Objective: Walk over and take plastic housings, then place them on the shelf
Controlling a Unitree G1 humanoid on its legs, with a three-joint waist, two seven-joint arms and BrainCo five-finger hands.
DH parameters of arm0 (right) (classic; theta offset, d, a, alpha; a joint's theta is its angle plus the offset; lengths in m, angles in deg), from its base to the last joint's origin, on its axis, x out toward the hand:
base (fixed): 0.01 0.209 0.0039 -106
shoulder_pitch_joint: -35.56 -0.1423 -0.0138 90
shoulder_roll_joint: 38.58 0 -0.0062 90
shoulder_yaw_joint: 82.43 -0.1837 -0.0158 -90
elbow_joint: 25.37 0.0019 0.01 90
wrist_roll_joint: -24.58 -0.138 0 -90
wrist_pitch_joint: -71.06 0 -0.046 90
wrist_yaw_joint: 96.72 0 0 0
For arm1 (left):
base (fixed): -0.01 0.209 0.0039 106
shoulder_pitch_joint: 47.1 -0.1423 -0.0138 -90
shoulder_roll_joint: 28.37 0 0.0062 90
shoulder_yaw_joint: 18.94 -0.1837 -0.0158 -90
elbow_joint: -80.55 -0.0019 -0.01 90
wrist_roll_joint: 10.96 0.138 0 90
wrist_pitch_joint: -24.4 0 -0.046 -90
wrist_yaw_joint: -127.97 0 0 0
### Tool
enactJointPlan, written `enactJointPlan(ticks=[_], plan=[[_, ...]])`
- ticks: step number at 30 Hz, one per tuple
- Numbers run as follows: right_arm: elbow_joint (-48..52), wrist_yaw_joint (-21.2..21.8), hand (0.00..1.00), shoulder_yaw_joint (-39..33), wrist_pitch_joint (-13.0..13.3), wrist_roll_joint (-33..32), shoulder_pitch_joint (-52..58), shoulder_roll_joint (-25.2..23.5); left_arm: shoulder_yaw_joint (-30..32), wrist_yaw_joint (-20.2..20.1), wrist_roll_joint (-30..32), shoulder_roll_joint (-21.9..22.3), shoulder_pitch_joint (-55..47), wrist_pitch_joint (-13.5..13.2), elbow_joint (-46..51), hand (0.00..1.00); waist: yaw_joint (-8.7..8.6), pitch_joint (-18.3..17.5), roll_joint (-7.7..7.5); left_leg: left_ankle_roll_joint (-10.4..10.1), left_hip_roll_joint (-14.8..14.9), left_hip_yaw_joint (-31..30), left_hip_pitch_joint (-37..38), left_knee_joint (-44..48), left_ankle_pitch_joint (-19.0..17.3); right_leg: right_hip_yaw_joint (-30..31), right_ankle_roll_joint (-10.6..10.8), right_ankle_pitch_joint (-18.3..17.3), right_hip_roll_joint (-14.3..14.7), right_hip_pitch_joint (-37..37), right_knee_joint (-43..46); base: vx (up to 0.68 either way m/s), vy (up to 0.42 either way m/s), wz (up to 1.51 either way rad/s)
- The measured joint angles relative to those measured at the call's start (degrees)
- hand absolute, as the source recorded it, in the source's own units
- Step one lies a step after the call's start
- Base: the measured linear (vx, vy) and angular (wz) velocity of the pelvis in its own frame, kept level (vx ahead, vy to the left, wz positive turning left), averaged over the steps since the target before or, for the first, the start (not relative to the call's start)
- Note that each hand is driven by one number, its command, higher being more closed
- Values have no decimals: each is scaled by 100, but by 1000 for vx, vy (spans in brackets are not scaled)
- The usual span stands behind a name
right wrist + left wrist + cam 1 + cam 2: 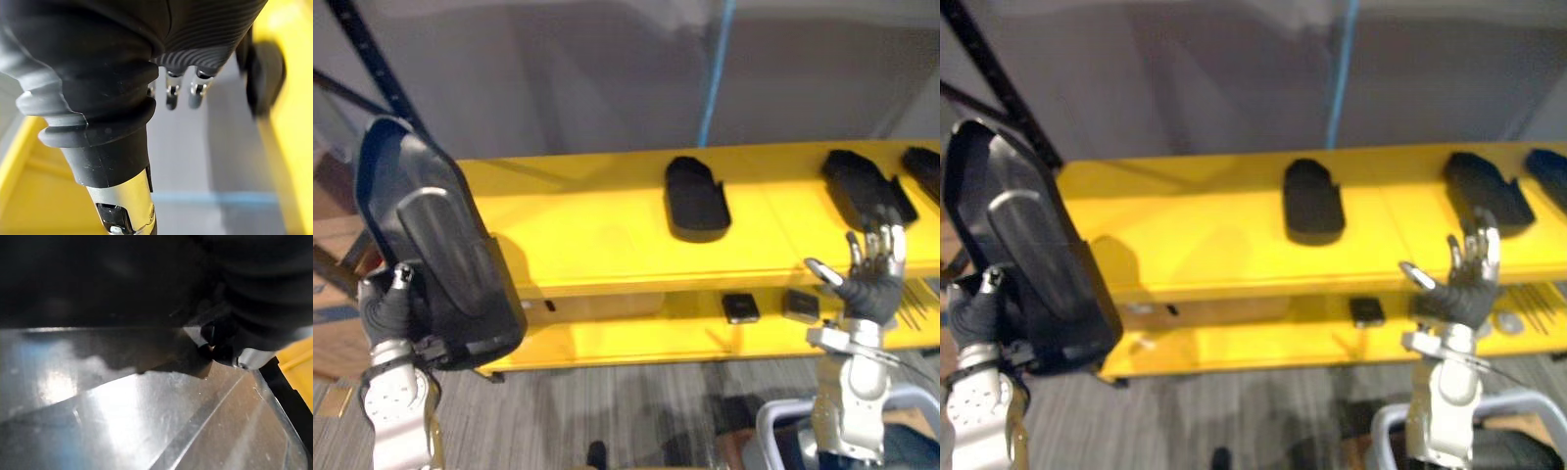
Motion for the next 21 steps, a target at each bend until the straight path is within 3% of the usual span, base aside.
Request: enactJointPlan(ticks=[6, 9, 15, 17, 21], plan=[[355, 44, 0, 49, -20, -206, 212, 285, -43, 394, -232, -273, 1058, -1, -1265, 100, -310, 136, 177, -7, 35, 427, -180, -9, -72, 390, 52, -117, -34, -611, 515, -61, 0, -33], [393, 92, 0, 199, -24, -251, 399, 401, -58, 505, -250, -654, 1548, 59, -1546, 100, -395, 223, 219, -13, 81, 878, -245, -5, -48, 560, 67, -151, -54, -875, 716, -9, 9, -21], [550, 181, 0, 487, -51, -257, 586, 401, -377, 509, -180, -1452, 2702, 636, -2174, 100, -530, 448, 190, -15, 69, 1165, -265, 23, 3, 862, 71, -224, -49, -1164, 940, 23, 1, -18], [551, 181, 0, 547, -100, -260, 648, 401, -604, 437, 25, -1797, 3238, 1079, -2512, 100, -642, 536, 179, -16, 83, 1250, -241, 23, 2, 916, 70, -221, -29, -1164, 925, 34, -8, -15], [551, 139, 0, 779, -107, -257, 864, 398, -737, 198, 564, -2191, 3824, 1539, -2930, 100, -800, 576, 159, -16, 129, 1418, -225, 23, 0, 1018, 62, -160, 43, -1164, 803, 35, -9, -17]])
